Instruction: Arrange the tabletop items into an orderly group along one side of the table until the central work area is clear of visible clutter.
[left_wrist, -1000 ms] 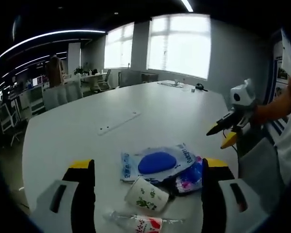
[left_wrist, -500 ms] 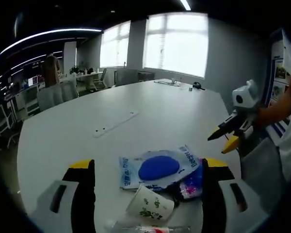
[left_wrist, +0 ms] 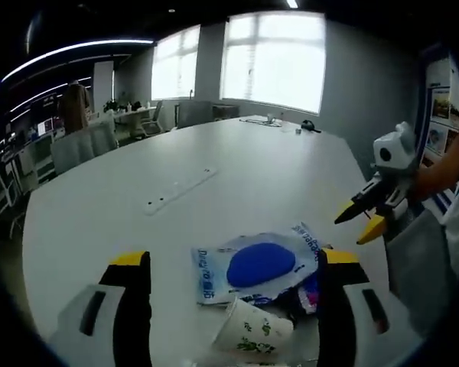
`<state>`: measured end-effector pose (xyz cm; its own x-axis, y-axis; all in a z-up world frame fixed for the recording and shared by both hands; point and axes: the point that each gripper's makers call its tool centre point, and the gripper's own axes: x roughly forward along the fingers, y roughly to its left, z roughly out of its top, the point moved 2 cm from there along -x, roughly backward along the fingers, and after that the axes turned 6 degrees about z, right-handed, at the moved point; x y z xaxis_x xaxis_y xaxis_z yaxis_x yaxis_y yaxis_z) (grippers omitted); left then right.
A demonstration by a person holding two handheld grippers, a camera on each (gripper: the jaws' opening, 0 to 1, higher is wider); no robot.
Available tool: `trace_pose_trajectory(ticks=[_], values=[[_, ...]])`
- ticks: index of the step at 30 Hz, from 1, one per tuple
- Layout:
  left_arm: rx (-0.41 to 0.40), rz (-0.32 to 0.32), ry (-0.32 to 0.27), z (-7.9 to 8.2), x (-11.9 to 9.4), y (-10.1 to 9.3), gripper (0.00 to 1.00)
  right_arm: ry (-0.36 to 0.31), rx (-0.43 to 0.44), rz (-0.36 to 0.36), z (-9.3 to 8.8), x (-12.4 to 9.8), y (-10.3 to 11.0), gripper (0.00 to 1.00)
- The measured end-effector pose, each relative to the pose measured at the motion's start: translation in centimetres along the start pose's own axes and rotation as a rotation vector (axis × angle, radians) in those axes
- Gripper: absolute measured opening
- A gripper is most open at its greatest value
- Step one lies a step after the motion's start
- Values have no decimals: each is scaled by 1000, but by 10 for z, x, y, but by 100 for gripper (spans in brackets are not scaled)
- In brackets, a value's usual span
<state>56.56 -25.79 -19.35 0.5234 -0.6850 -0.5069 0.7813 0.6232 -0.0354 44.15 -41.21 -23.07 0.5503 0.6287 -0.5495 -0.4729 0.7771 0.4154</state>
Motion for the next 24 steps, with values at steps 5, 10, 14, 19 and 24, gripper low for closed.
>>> trace_pose_trajectory(ticks=[5, 10, 14, 19, 24], values=[[3, -14, 26, -6, 10, 2, 91, 1, 19, -10, -1, 5, -3, 39], [3, -26, 51, -9, 25, 6, 90, 6, 44, -27, -4, 11, -7, 37], [4, -29, 73, -14, 36, 9, 87, 8, 67, -34, -8, 15, -9, 35], [15, -43, 128, -23, 49, 9, 85, 4, 94, -35, -9, 18, -10, 32], [14, -56, 157, -28, 60, 9, 81, -4, 112, -41, -9, 22, -12, 30]])
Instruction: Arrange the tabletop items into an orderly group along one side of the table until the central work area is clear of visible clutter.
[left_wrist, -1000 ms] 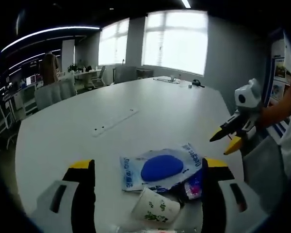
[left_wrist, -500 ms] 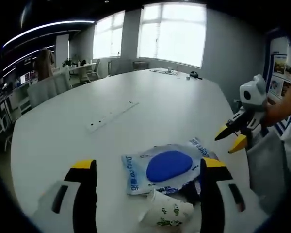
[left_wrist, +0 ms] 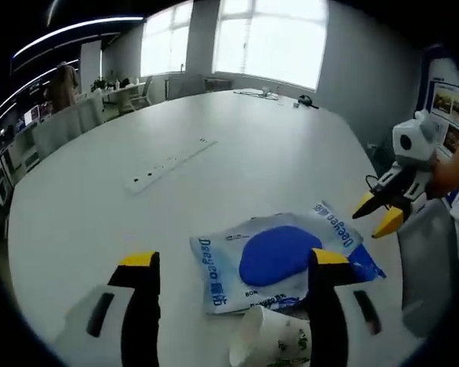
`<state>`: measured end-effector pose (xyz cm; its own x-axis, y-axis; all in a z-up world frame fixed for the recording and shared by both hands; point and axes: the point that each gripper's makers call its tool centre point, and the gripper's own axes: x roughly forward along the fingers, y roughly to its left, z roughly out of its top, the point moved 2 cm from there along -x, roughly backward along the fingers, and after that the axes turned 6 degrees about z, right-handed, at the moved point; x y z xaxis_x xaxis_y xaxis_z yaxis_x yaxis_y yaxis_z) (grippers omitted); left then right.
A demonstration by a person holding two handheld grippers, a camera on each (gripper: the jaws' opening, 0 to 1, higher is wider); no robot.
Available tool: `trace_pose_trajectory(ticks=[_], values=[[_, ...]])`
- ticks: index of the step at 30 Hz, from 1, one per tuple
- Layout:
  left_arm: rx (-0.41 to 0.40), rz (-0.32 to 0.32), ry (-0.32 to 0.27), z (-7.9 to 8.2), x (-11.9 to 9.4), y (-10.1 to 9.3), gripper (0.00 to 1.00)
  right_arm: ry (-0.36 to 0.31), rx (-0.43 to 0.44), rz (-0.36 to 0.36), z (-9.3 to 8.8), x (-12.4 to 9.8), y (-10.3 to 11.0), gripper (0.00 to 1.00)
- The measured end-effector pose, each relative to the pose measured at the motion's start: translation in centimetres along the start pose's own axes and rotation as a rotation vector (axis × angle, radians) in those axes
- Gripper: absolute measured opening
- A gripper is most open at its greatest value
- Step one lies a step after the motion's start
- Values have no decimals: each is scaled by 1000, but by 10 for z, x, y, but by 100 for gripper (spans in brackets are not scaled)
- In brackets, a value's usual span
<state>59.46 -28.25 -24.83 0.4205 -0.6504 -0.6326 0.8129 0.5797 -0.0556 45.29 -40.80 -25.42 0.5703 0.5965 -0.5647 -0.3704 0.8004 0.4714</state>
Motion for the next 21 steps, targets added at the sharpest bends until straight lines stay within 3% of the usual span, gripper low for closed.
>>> trace_pose_trajectory(ticks=[14, 21], values=[[-4, -24, 76, -6, 20, 11, 75, 2, 45, -9, -5, 11, -1, 26], [-22, -36, 138, -16, 30, 14, 69, 1, 65, -13, -7, 14, -2, 24]])
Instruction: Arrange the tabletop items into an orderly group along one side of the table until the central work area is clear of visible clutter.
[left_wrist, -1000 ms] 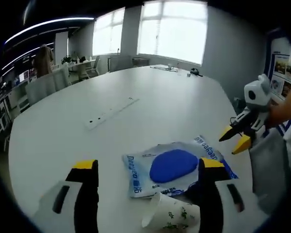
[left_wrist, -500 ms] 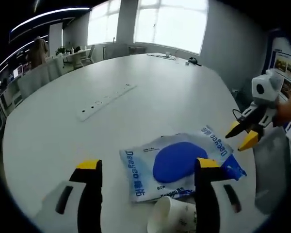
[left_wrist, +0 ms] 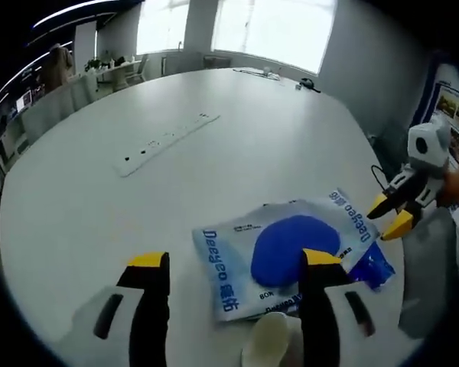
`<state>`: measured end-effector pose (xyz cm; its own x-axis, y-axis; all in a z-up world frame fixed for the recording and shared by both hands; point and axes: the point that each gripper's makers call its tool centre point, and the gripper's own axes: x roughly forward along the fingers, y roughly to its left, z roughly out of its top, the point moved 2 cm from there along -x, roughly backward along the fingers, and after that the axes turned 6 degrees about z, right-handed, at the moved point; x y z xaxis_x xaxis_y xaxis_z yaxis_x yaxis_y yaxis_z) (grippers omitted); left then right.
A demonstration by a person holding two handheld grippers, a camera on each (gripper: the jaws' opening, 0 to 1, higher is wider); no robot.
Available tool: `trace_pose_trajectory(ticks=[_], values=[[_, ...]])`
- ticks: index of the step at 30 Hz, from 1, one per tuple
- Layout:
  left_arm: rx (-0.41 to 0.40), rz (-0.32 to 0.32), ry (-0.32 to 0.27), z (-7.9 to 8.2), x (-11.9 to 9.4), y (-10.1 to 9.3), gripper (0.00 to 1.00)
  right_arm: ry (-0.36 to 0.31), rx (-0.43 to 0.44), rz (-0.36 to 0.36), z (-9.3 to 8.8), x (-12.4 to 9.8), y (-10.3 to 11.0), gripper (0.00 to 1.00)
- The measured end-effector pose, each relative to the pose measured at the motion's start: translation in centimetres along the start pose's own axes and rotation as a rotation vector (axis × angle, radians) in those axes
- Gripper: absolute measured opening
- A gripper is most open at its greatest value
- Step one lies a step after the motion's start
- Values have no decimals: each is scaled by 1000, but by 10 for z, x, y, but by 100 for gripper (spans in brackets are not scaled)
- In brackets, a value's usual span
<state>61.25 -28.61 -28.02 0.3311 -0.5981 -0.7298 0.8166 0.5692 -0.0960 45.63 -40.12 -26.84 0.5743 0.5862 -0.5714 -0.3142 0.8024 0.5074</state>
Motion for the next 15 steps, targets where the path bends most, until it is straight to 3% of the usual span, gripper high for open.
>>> trace_pose_trajectory(ticks=[15], values=[[-77, -25, 85, -10, 13, 4, 46, 0, 40, 9, -3, 8, 2, 19]])
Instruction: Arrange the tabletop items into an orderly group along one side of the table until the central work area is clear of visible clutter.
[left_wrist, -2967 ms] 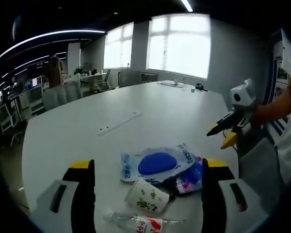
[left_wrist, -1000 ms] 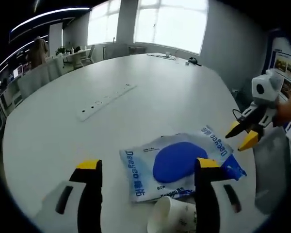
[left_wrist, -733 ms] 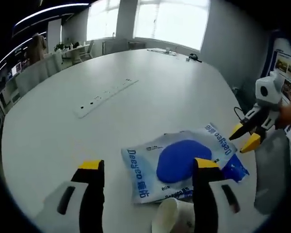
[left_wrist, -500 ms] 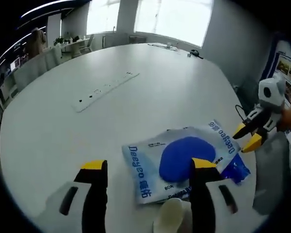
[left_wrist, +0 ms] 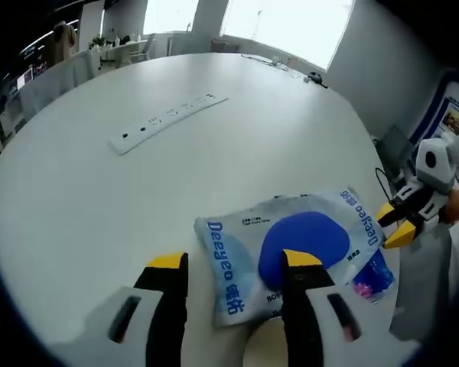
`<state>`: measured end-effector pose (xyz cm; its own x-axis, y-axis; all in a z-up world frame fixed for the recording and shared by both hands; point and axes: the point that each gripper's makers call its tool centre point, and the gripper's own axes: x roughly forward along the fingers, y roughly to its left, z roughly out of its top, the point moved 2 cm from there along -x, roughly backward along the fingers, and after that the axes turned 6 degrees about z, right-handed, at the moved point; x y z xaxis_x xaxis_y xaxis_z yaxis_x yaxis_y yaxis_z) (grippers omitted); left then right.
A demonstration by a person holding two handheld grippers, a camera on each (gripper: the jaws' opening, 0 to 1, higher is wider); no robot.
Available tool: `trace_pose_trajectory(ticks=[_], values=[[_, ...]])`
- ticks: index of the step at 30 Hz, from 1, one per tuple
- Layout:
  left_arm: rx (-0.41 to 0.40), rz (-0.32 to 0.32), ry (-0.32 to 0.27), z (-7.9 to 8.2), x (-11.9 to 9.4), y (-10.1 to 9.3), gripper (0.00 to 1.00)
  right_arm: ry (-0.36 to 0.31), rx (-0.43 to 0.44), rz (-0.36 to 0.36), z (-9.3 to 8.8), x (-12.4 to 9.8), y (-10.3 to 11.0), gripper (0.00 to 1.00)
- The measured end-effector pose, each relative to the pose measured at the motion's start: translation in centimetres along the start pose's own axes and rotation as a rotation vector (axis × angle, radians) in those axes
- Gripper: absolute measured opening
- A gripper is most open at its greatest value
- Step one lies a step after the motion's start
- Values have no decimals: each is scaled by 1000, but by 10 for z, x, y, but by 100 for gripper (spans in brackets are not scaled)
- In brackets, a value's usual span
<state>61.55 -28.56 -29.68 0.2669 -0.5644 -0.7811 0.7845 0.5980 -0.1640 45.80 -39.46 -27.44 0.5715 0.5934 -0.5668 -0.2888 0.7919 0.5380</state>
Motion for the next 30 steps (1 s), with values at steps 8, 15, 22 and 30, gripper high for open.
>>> trace_pose_trajectory(ticks=[8, 15, 22, 30], values=[[-17, -4, 32, -5, 3, 1, 38, 7, 15, 8, -3, 4, 1, 16], [-21, -5, 45, -6, 5, 2, 34, 5, 25, 8, -2, 5, 0, 11], [-1, 0, 52, -8, 7, 5, 25, -1, 38, 7, -1, 5, -1, 6], [14, 2, 60, -11, 7, 6, 10, -5, 49, 7, 0, 5, -2, 3]])
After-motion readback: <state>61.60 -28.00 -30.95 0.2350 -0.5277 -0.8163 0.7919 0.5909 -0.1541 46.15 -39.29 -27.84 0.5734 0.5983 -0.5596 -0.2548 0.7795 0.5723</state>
